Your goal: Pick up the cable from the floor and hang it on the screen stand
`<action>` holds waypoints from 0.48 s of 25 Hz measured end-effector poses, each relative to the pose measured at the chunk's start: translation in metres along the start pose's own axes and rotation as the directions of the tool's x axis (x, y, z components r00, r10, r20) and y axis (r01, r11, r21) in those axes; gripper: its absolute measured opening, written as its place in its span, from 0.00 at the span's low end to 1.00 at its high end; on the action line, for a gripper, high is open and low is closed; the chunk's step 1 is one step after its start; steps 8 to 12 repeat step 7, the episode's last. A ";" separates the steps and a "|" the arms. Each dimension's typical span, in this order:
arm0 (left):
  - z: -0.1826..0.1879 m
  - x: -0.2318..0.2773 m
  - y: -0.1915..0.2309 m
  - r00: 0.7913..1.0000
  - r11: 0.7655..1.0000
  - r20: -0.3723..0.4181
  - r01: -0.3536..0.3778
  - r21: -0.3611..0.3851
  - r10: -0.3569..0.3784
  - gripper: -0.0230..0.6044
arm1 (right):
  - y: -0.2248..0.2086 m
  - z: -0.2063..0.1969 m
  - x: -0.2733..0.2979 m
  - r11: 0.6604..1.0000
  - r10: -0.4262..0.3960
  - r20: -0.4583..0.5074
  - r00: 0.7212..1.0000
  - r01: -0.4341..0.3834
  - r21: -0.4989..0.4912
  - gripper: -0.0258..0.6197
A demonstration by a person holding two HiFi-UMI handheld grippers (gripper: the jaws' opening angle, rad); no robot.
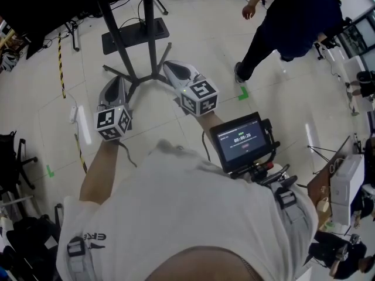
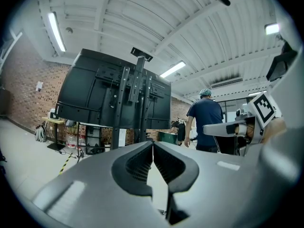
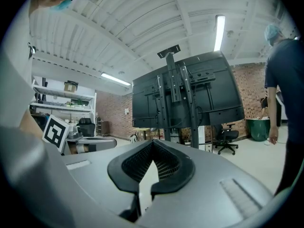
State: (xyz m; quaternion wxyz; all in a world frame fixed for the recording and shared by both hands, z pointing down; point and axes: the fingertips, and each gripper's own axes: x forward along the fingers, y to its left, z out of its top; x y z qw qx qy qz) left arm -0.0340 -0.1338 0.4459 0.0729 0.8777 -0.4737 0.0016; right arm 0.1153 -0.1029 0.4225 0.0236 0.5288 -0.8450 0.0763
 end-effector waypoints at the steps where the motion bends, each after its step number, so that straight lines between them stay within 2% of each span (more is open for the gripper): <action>1: 0.001 -0.001 0.000 1.000 1.000 0.002 0.000 -0.002 0.000 0.05 | 0.001 0.001 0.001 1.000 0.001 0.000 1.000 -0.001 -0.002 0.06; 7: 0.012 0.014 -0.042 1.000 1.000 0.021 -0.009 -0.004 0.009 0.05 | -0.034 0.015 -0.027 1.000 0.003 0.017 1.000 -0.003 -0.005 0.06; 12: 0.012 0.014 -0.042 1.000 1.000 0.021 -0.009 -0.004 0.009 0.05 | -0.034 0.015 -0.027 1.000 0.003 0.017 1.000 -0.003 -0.005 0.06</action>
